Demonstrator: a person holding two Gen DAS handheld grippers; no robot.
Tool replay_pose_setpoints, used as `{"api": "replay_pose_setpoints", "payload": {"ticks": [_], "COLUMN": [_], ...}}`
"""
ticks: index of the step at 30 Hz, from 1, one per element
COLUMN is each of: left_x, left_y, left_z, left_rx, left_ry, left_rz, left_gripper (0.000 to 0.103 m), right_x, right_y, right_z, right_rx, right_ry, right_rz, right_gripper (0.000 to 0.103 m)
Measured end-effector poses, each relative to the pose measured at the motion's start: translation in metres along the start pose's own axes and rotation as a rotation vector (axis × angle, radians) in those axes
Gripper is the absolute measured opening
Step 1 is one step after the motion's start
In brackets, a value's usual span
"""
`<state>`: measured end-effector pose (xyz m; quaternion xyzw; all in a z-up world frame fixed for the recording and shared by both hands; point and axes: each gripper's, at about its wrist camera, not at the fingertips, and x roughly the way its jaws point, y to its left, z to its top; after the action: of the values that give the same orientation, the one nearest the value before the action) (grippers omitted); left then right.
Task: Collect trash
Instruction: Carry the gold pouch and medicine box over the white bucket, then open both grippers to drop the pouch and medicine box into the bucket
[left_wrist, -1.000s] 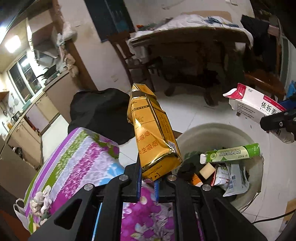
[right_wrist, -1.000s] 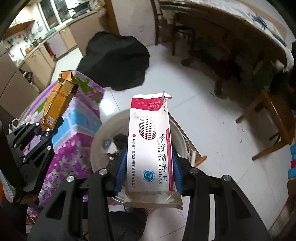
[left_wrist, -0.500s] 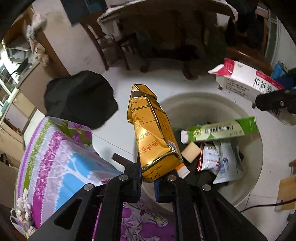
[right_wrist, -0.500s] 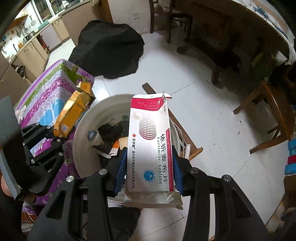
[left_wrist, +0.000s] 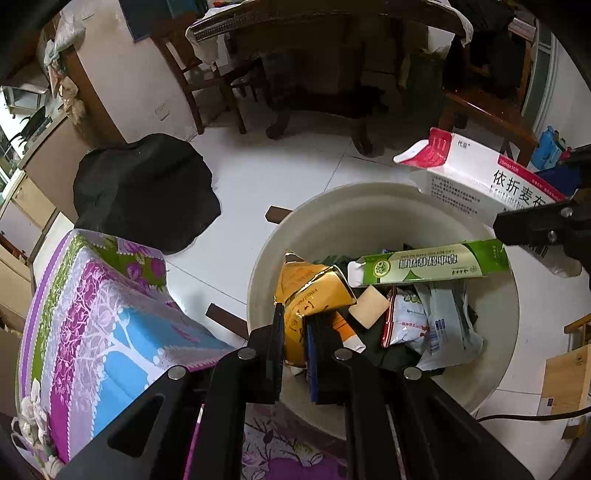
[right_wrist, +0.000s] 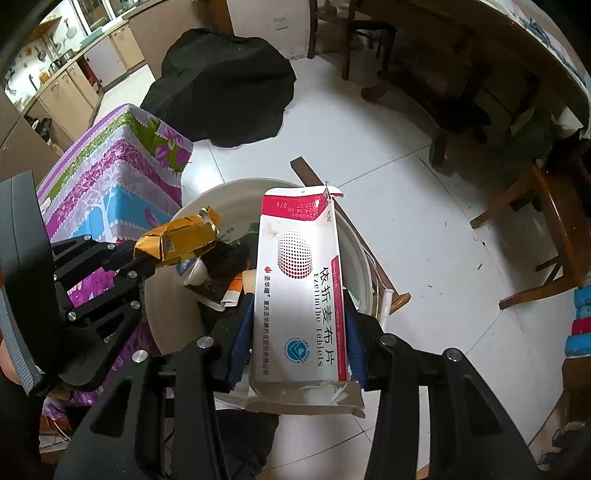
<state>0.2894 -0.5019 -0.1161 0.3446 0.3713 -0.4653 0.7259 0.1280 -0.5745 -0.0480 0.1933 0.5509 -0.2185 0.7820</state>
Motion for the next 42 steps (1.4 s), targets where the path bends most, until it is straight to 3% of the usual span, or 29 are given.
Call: {"api": "replay_pose_setpoints", "payload": {"ticks": [6,7,9,19,25,30,32,42], "left_x": [-0.004,-0.004,0.000,-0.002,-0.006,-0.016,-0.018,-0.032], "left_y": [-0.001,-0.002,-0.003,0.005,-0.002,-0.006,-0.005,0.001], "left_z": [0.006,0.005,0.004,-0.002,-0.005,-0.001,-0.001,-0.013], "left_rx": [0.012,0.032,0.055,0.028,0.039,0.043,0.038,0.005], "left_ry": [-0.020,-0.033,-0.017,-0.012,-0.016,-0.054,-0.061,-0.086], "left_rz": [-0.016,-0.014,0.013,0.036,-0.001,-0.016,-0.018,-0.008], "left_gripper": [0.011,0.011,0.014,0.016,0.016,0.038,0.042,0.043], "right_x": [0.000,0.001,0.003,0.002,0.001,0.000,-0.001,0.002], "right_y": [0.005,0.005,0.004,-0.002,0.006,0.004,0.002,0.003], "right_z": [0.004,0.004,0.003,-0.001,-0.004,-0.006,-0.007,-0.010], "right_rx": [-0.019,-0.027,-0.025,-0.019,-0.033,-0.027,-0.022,-0.022], "right_ry": [0.006,0.008,-0.003,-0.001,-0.002,-0.005,-0.005,-0.003], "right_rz": [0.007,0.007,-0.012,-0.017,-0.023,-0.027,-0.027,-0.021], "right_gripper": [0.048,0.058,0.068,0.068,0.068,0.068,0.068,0.068]}}
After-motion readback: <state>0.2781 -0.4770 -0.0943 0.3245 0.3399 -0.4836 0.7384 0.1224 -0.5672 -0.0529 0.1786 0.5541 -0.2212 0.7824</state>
